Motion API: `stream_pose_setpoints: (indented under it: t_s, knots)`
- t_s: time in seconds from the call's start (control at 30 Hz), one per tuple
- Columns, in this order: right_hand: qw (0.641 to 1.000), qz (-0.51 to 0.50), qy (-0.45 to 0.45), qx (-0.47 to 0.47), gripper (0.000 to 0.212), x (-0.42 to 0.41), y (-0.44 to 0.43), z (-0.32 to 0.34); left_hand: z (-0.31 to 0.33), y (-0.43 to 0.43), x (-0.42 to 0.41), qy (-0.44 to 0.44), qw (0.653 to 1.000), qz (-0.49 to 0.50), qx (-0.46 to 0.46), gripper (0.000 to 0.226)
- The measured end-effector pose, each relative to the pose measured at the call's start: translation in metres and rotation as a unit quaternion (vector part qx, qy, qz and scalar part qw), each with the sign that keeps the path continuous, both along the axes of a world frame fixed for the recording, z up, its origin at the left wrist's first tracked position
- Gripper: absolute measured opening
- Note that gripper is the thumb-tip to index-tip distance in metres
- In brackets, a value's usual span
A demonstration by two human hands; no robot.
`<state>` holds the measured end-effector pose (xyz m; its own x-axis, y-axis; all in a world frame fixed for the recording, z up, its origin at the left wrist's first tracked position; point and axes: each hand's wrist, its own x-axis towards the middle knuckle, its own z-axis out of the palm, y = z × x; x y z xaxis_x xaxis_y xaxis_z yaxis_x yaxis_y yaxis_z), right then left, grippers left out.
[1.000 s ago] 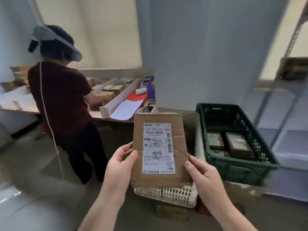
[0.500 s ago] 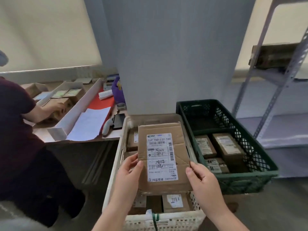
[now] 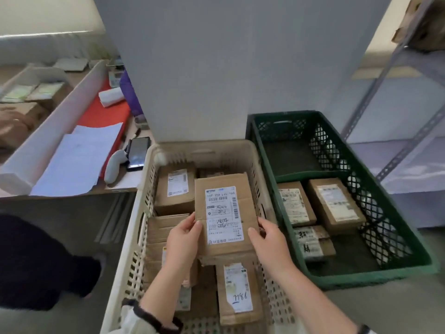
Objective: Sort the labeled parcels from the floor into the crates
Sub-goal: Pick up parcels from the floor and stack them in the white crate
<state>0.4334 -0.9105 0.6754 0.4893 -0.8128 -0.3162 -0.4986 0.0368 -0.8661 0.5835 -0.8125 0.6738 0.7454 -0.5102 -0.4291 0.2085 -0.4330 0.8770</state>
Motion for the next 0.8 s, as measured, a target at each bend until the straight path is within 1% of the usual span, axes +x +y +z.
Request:
stream_pose_setpoints:
  t_s: [0.07, 0.13, 0.23, 0.37, 0.5, 0.6, 0.67, 0.8]
  knots:
    - [1.000, 0.003, 0.005, 0.012, 0.037, 0.009, -0.011, -0.014, -0.014, -0.009, 0.008, -0.014, 1.000, -0.006, 0.017, 0.038]
    - [0.999, 0.008, 0.028, 0.025, 0.038, 0.017, -0.019, -0.026, -0.027, -0.015, 0.015, -0.022, 0.999, -0.019, 0.040, 0.040]
    - [0.996, 0.018, 0.053, 0.062, 0.032, 0.028, -0.028, -0.047, -0.044, -0.025, 0.025, -0.033, 0.996, -0.040, 0.076, 0.042]
    - [0.991, 0.024, 0.082, 0.104, 0.037, 0.042, -0.040, -0.071, -0.066, -0.037, 0.035, -0.059, 0.986, -0.070, 0.142, 0.043]
    - [0.982, 0.043, 0.121, 0.141, 0.041, 0.051, -0.046, -0.083, -0.083, -0.042, 0.048, -0.076, 0.976, -0.083, 0.185, 0.043]
    - [0.979, 0.039, 0.133, 0.151, 0.040, 0.052, -0.056, -0.092, -0.095, -0.048, 0.051, -0.102, 0.967, -0.126, 0.198, 0.044]
    - [0.975, 0.033, 0.149, 0.160, 0.043, 0.051, -0.062, -0.095, -0.103, -0.052, 0.051, -0.115, 0.961, -0.147, 0.204, 0.045]
    - [0.970, 0.051, 0.173, 0.164, 0.048, 0.057, -0.057, -0.112, -0.122, -0.054, 0.055, -0.108, 0.955, -0.137, 0.242, 0.049]
